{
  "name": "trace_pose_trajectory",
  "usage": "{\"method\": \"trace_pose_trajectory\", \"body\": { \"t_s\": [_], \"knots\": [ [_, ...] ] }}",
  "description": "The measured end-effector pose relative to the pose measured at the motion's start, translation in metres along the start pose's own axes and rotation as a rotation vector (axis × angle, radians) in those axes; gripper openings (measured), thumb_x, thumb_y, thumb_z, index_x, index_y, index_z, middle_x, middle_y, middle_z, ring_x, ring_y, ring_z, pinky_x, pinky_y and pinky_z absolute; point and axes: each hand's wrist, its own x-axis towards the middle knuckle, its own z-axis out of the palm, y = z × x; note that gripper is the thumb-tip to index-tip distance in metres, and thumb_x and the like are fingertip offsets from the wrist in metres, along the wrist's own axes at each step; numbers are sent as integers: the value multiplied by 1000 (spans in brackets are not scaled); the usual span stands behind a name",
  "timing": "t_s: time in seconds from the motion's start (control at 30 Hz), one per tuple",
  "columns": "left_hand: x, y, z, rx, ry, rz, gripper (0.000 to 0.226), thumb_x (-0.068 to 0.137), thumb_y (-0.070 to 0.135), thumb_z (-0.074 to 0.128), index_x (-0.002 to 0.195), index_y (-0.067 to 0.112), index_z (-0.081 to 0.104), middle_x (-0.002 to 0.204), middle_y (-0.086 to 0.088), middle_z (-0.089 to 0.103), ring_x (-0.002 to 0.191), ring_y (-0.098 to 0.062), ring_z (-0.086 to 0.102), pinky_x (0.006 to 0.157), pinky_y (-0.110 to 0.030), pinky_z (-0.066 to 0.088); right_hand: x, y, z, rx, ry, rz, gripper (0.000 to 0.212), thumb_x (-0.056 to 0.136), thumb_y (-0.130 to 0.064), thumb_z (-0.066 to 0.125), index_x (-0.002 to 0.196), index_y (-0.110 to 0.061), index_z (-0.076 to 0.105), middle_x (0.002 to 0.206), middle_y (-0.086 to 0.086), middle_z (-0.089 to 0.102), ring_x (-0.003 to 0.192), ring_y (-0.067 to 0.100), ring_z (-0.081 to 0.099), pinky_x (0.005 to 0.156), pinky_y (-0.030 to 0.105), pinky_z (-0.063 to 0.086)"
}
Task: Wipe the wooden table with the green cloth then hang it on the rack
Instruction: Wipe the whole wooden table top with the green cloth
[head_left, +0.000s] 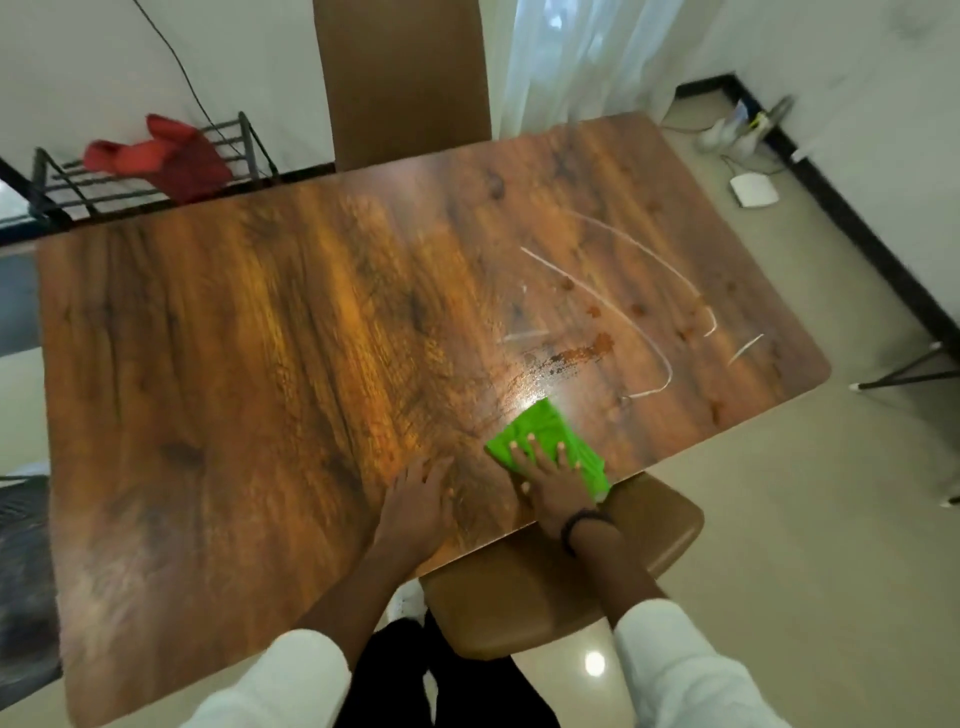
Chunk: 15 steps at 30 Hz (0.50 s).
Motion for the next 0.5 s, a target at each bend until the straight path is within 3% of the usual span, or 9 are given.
{"method": "trace_pose_trajectory", "body": {
  "t_s": [0.13, 0.23, 0.37, 0.5],
  "knots": [
    [17, 35, 0, 16, -63, 82, 52, 93, 34, 42, 143, 24, 35, 147, -7, 32, 130, -27, 39, 105, -43, 39, -3, 6, -7, -6, -34, -50, 64, 105, -23, 34, 150, -51, -2, 162, -12, -10, 148, 37, -9, 119, 57, 7],
    [27, 56, 1, 44, -73, 98, 53, 92, 33, 43, 143, 23, 35, 147, -7, 32, 131, -26, 39, 107, -42, 37, 2, 16, -17, -46, -25, -79, 59, 104, -34, 32, 148, -54, -2, 162, -15, -7, 149, 34, -6, 119, 57, 6],
    [40, 80, 15, 18, -55, 59, 52, 92, 32, 44, 142, 24, 36, 145, -4, 33, 129, -26, 41, 104, -42, 38, 12, 38, -26, -60, -8, -108, 55, 103, -45, 25, 149, -53, -5, 162, -17, -8, 149, 30, -7, 119, 56, 6],
    [55, 106, 33, 41, -30, -20, 55, 94, 34, 41, 146, 20, 30, 147, -5, 30, 132, -25, 37, 108, -42, 35, 37, 104, -48, -47, 47, -43, 59, 104, -40, 25, 145, -53, -16, 160, -16, -16, 149, 30, -7, 120, 54, 9]
  ]
}}
